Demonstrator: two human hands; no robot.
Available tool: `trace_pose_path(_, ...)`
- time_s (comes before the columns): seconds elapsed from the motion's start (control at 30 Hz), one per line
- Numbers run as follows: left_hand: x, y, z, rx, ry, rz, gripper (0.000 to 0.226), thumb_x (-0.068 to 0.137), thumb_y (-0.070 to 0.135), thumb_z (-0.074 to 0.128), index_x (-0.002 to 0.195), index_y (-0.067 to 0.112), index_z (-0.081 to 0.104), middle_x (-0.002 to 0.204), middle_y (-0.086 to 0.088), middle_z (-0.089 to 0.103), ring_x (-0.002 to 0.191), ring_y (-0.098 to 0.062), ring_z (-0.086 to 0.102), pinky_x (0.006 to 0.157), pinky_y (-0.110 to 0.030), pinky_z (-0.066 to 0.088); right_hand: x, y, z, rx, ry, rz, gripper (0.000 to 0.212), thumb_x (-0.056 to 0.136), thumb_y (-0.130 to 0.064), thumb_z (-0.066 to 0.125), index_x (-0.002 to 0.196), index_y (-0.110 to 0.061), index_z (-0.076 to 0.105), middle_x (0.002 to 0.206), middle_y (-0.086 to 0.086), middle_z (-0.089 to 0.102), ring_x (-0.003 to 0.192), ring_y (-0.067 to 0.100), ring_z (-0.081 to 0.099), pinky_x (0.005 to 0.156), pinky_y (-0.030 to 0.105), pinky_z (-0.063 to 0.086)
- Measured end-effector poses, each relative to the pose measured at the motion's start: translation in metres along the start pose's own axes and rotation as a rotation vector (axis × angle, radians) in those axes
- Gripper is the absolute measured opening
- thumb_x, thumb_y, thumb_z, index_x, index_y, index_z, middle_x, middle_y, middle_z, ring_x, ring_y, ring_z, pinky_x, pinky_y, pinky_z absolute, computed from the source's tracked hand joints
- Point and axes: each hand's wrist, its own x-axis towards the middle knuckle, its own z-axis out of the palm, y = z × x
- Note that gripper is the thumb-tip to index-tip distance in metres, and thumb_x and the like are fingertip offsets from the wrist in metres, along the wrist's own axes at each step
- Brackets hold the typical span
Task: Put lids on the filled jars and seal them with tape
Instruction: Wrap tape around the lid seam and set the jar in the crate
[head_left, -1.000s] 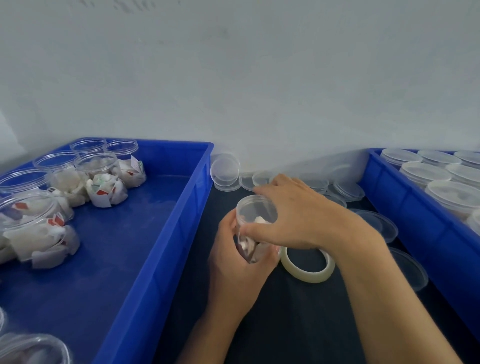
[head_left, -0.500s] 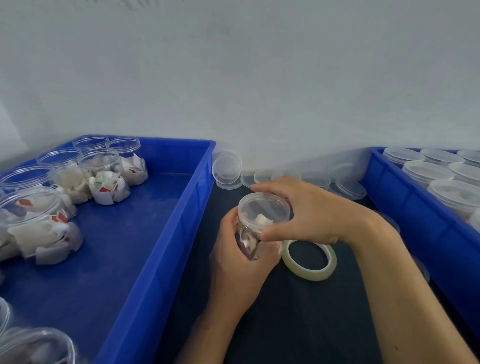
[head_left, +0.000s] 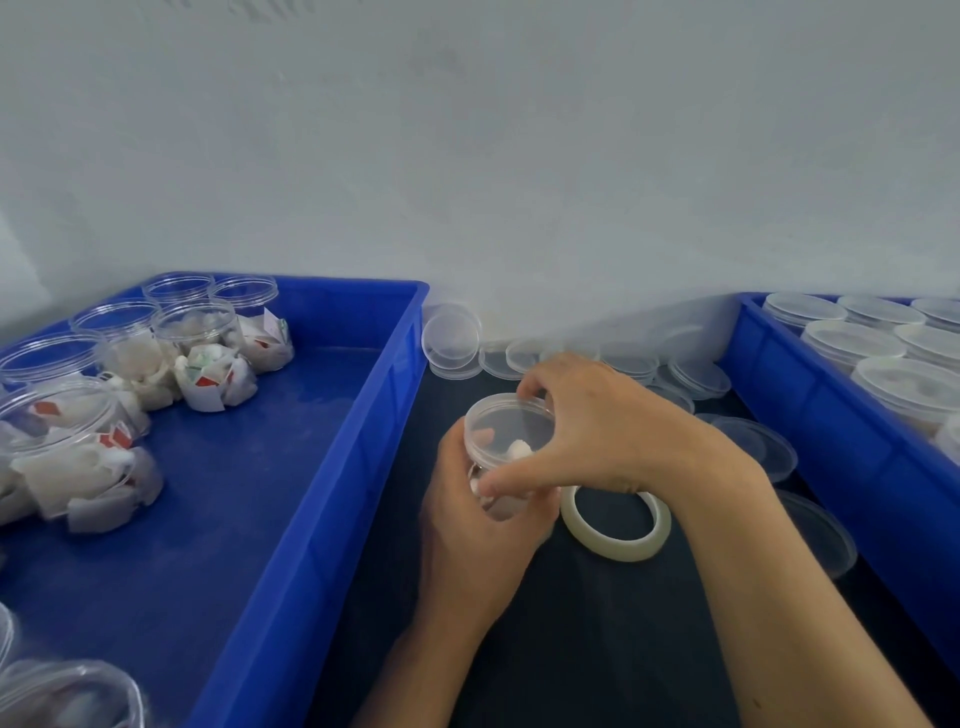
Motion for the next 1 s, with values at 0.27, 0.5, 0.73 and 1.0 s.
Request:
trace_pose_path(0.27, -0.001, 0.003, 0.000, -0.005, -0.017, -0.030, 0.067, 0.073, 0.059, 0.077, 0.133, 0.042, 0.054, 0.120, 0.021, 0.071, 0.109, 0.001, 0.069, 0.080, -0.012, 0.053, -0.003, 0.002, -0.010, 0.061, -0.084, 0.010, 0.091, 0.063, -0.098, 0.051, 0.132, -0.038, 0.061, 0.118, -0.021, 0.057, 0.105, 0.003, 0.059, 0.092, 0.036, 0.052)
trace_pose_path(0.5, -0.002, 0.003, 0.001, 0.072, 0.051, 0.000, 0.063, 0.071, 0.062, 0.080, 0.125, 0.042, 0.056, 0.115, 0.017, 0.072, 0.105, -0.003, 0.072, 0.079, -0.029, 0.061, -0.003, -0.011, 0.000, 0.030, 0.057, 0.048, 0.084, 0.058, -0.097, 0.053, 0.094, -0.023, 0.069, 0.084, -0.004, 0.071, 0.074, 0.013, 0.067, 0.069, 0.041, 0.059)
trace_pose_path(0.73, 0.003, 0.001, -0.001, 0.103, 0.134, -0.011, 0.070, 0.057, 0.058, 0.083, 0.119, 0.053, 0.052, 0.113, 0.023, 0.068, 0.101, -0.002, 0.070, 0.073, -0.026, 0.062, -0.005, -0.009, -0.002, -0.009, -0.004, -0.037, 0.075, 0.060, -0.096, 0.055, 0.103, -0.035, 0.062, 0.098, -0.017, 0.058, 0.086, 0.004, 0.057, 0.074, 0.034, 0.051)
trace_pose_path(1.0, 0.006, 0.005, -0.002, 0.099, 0.261, 0.019, 0.077, 0.046, 0.061, 0.089, 0.113, 0.047, 0.053, 0.111, 0.026, 0.066, 0.096, 0.000, 0.070, 0.067, -0.019, 0.056, -0.001, -0.033, 0.022, -0.232, 0.354, -0.004, 0.080, 0.072, -0.098, 0.043, 0.071, -0.019, 0.053, 0.071, -0.005, 0.055, 0.065, 0.016, 0.053, 0.061, 0.036, 0.037)
